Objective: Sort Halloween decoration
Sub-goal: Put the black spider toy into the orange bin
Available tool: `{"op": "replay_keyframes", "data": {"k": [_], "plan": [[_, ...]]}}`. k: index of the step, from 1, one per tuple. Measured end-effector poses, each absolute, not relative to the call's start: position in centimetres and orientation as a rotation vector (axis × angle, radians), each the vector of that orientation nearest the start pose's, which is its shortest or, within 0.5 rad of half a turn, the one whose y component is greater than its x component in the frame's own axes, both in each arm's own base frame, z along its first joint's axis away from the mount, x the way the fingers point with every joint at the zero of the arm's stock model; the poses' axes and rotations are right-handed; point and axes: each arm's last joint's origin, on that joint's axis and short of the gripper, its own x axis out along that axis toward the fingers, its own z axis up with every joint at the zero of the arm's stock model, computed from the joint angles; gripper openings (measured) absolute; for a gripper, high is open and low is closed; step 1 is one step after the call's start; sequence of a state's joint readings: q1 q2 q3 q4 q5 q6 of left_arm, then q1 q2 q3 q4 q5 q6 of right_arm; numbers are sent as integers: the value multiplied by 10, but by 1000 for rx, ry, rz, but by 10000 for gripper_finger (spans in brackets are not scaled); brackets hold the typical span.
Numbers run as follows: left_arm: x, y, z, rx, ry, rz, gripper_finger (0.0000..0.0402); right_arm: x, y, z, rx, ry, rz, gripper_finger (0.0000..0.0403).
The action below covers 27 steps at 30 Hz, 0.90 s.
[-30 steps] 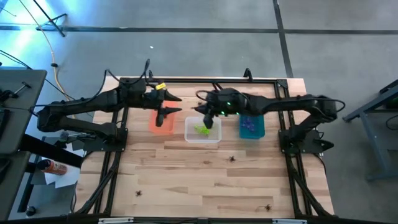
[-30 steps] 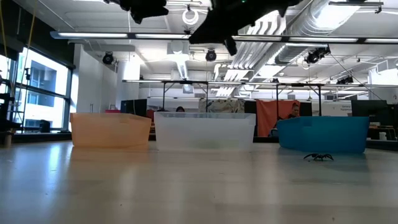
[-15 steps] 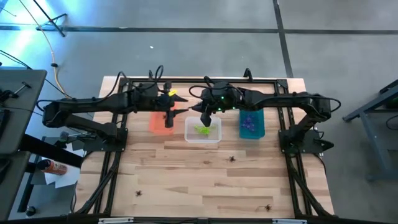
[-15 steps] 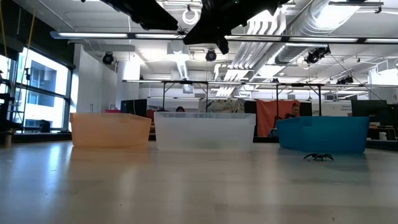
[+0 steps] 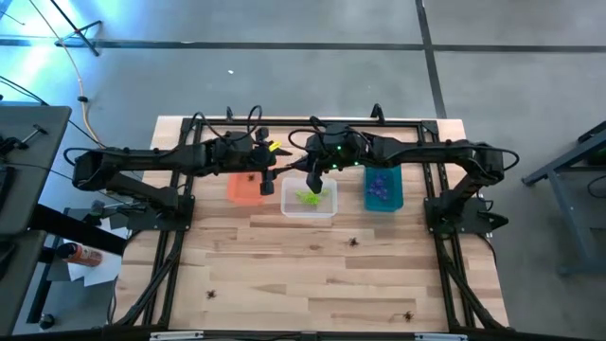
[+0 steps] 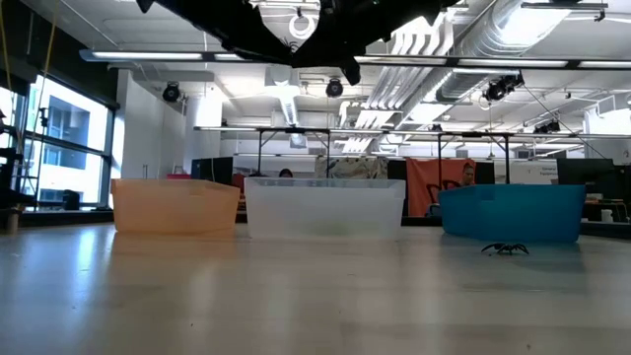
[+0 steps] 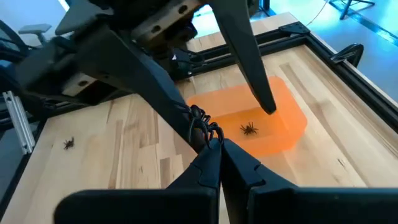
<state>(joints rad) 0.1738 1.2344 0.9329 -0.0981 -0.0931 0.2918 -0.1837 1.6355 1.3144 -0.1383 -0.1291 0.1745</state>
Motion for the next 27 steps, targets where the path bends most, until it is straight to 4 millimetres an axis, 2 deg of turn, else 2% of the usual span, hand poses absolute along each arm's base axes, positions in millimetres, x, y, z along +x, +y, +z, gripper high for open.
{"op": "replay_keyframes", "data": {"k": [5,15,19,25,27], "plan": [[268,50,305,276,395,213,168,369,-65,304,241,447,-102,0],[268,49,303,273,408,175,161,369,-67,304,245,447,-109,0],[268,49,303,272,409,176,120,369,-67,304,245,446,-109,0],[268,50,303,270,409,183,21,369,-67,304,243,447,-110,0],[267,52,303,249,408,193,8,369,-68,304,242,447,-114,0]]}}
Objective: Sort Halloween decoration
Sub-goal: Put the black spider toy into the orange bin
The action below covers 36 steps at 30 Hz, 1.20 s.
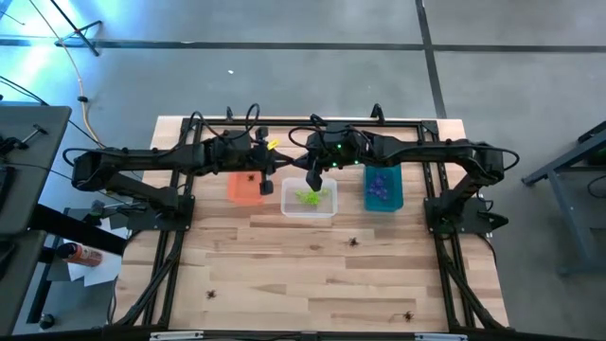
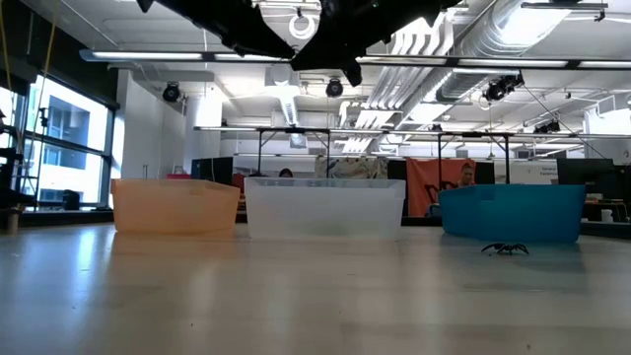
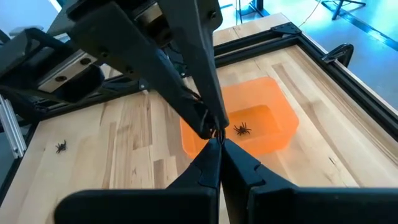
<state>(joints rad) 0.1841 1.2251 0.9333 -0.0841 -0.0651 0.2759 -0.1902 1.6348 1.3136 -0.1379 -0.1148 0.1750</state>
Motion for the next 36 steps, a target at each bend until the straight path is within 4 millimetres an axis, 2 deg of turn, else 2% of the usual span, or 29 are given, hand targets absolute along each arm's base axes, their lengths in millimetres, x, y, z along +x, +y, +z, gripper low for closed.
{"op": "replay_keyframes", "data": {"k": [4,7,10,15,17,20,25,30,33,36], "plan": [[267,52,303,238,412,203,7,369,-68,304,272,444,-122,1],[263,54,303,243,436,237,4,366,-70,304,325,456,-141,16],[253,57,305,236,478,277,3,358,-73,305,373,497,-171,58],[222,62,301,134,656,390,2,336,-78,314,300,572,-323,156],[206,62,291,36,753,441,1,328,-79,316,280,608,-383,191],[188,57,262,-118,845,469,1,320,-80,316,283,652,-427,228],[174,48,206,-393,874,434,1,320,-81,315,288,659,-433,247],[180,66,194,-555,892,419,1,324,-81,312,288,656,-433,248],[185,81,193,-542,940,400,0,325,-82,311,288,660,-433,248],[189,91,187,-507,1063,363,0,325,-82,309,288,665,-434,248]]}}
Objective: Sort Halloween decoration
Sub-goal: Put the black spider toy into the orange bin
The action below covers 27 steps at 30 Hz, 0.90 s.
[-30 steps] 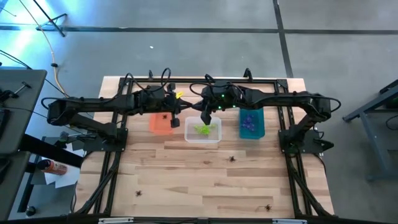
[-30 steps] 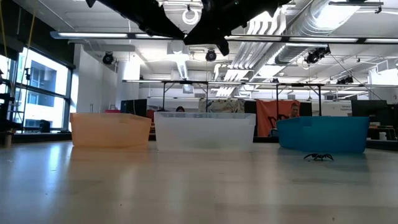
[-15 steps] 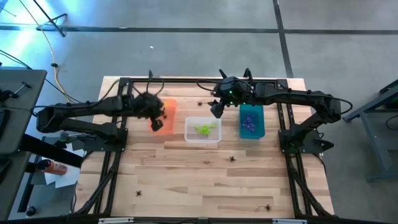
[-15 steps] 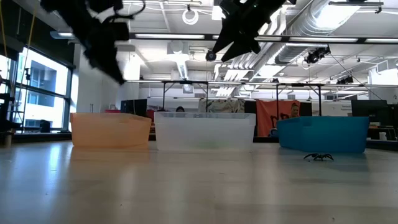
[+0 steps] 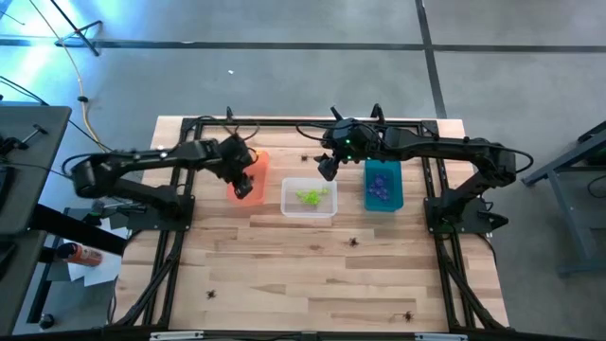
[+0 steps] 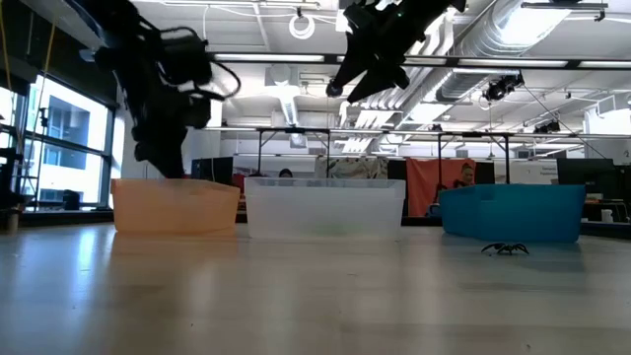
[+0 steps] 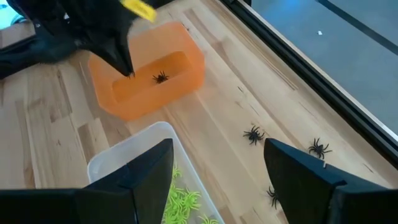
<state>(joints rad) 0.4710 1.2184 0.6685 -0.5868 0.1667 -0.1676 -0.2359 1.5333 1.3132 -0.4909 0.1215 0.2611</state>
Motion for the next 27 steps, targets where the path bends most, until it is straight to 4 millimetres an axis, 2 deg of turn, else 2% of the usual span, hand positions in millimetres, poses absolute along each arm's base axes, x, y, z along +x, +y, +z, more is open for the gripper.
{"op": "replay_keyframes", "data": {"k": [5,13,21,27], "plan": [[203,103,173,-411,1257,308,0,326,-82,310,287,659,-437,248],[225,115,153,-184,1392,200,0,326,-82,311,305,645,-456,248],[226,116,140,-101,1477,108,9,326,-83,311,313,635,-472,248],[225,115,142,-104,1488,104,52,326,-83,311,322,629,-476,248]]}}
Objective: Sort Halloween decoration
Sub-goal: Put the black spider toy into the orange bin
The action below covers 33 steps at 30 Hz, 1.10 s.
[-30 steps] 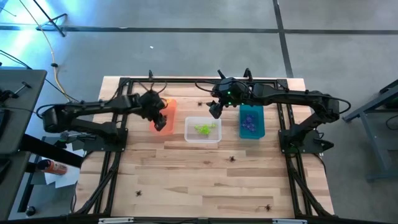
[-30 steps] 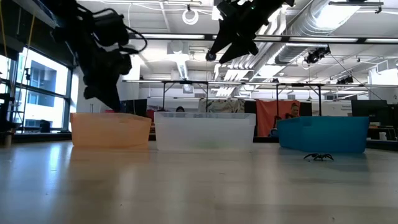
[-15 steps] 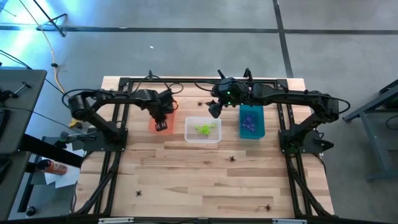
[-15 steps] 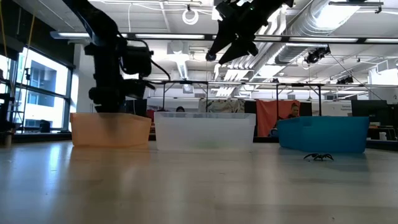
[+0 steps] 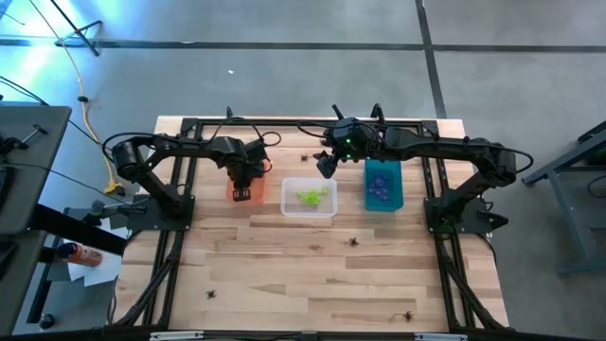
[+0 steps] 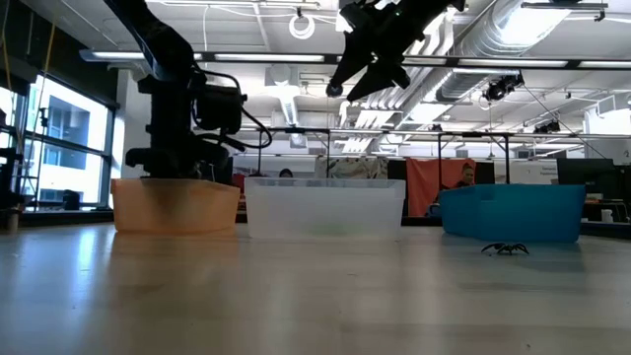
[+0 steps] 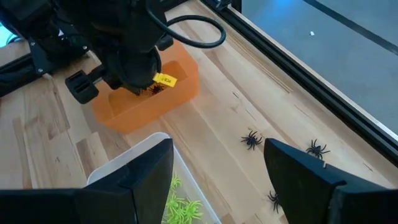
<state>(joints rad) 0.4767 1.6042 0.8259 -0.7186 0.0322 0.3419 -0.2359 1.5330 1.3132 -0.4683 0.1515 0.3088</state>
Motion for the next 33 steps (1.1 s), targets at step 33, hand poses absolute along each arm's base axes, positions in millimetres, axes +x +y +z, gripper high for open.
{"op": "replay_keyframes", "data": {"k": [33], "plan": [[183,48,316,-326,392,335,202,247,9,283,582,1071,-194,248]]}}
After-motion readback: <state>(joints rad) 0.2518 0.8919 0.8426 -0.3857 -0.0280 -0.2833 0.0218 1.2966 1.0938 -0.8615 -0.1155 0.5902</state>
